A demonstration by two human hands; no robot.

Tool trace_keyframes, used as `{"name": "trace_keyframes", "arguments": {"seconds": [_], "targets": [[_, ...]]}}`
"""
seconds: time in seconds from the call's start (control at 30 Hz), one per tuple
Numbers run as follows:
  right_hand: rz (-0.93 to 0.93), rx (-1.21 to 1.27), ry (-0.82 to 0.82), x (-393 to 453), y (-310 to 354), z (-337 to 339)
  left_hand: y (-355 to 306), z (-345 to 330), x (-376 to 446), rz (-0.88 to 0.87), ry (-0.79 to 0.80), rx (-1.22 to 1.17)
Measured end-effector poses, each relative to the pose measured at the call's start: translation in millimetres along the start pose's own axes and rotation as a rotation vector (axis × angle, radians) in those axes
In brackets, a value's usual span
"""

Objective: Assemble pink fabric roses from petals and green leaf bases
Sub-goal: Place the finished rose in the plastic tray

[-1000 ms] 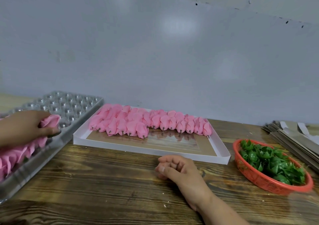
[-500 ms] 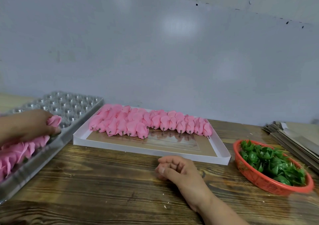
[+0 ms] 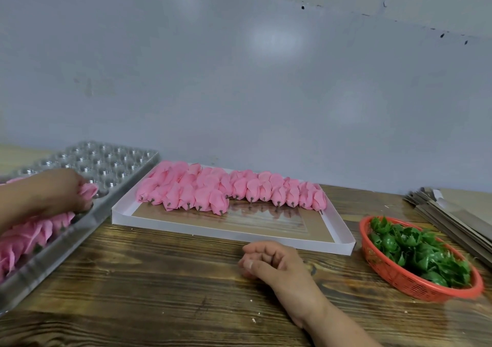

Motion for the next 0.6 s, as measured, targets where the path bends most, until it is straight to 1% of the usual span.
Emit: {"name": "trace_keyframes", "arguments": {"seconds": [0.13,0.3,0.47,0.53,0.6], "targets": [[0.008,-0.003,0.006,0,1,-1,-5,10,-4,-0.023,-0.034,-0.043],[0.010,-0.009,0.018,-1,2,-1,-13,16,-8,-0.055,0.021,0.029],[0.009,-0.006,0.021,-1,1,-1,-14,18,-9,-0.076,-0.007,0.048],[0.009,-0.010,0.022,-1,1,-1,-12,19,-8,-0.077,0.030,0.084],[0.009,-0.015,0.026,-1,1,0,-11,22,-9,-0.078,0.055,0.058]]}}
Point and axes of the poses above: each hand's wrist, its own x-axis towards the middle knuckle, its own z-axis out of the back of the hand, y = z × x, the point moved 4 cm from there along x, towards the middle knuckle, and after that the axes turned 8 degrees about x, right-handed, at the moved point
